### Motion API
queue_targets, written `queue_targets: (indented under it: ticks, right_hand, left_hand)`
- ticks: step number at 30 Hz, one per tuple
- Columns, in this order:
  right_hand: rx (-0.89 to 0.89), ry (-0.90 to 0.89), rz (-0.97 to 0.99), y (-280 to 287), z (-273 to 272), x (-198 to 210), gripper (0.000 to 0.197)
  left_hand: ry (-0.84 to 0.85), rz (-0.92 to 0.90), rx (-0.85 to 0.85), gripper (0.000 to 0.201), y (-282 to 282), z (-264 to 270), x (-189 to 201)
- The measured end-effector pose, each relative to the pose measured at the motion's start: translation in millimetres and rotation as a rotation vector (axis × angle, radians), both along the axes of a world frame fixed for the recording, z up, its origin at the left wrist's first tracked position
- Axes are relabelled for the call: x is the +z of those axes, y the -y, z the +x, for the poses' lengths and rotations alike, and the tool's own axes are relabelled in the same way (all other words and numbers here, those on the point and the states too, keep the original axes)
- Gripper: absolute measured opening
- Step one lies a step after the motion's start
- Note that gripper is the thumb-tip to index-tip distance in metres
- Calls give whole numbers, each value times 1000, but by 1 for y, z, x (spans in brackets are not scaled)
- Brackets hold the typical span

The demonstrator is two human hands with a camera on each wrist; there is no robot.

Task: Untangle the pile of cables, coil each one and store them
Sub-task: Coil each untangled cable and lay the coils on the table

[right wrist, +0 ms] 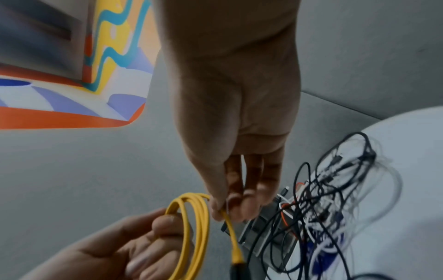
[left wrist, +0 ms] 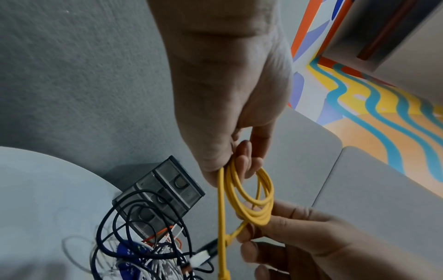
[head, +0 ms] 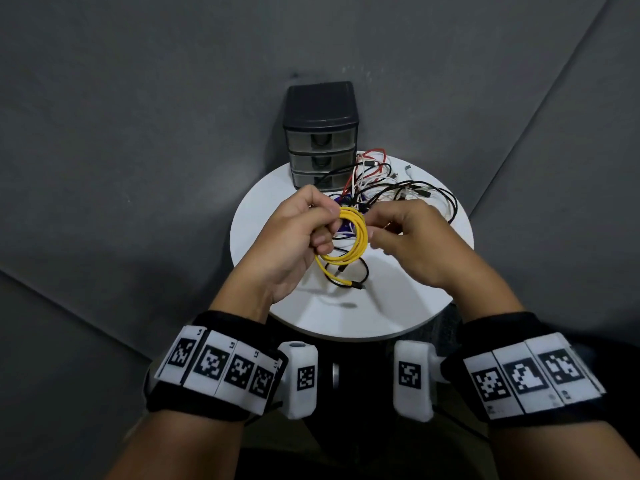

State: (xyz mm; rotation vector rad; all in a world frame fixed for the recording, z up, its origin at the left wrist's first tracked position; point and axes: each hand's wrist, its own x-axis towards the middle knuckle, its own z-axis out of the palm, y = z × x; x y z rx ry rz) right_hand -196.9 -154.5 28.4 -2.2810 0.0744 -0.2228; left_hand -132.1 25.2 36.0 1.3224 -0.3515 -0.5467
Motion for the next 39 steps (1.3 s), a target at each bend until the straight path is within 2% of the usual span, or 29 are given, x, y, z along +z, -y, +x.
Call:
queue_targets:
  ticks: [4, 8, 14, 19, 23, 29, 34, 39]
  right_hand:
    - [-114, 127, 312, -4, 1, 2, 15]
    - [-204, 267, 310, -6, 10, 8, 19]
    - [-176, 204, 470, -9, 6, 6, 16]
    - [-184, 145, 440, -8, 5, -3, 21]
    - [-172, 93, 458, -7, 2, -10, 15]
    - [-172, 7, 462, -6, 2, -15, 19]
    - [-143, -32, 453, -10, -3, -12, 33]
    - [-51, -33, 356, -13, -3, -19, 17]
  left_hand:
    - [46, 7, -31, 25, -2, 1, 0]
    - [62, 11, -68, 24, 1, -1, 0]
    - [37, 13, -40, 23, 3, 2, -4]
    - [26, 55, -53, 25, 3, 0, -11]
    - [29, 99, -60, 27, 3, 3, -13]
    - [-27, 10, -22, 22, 10, 2, -18]
    - [-88, -25, 49, 19, 14, 3, -21]
    - [-82, 8, 57, 15, 18, 2, -22]
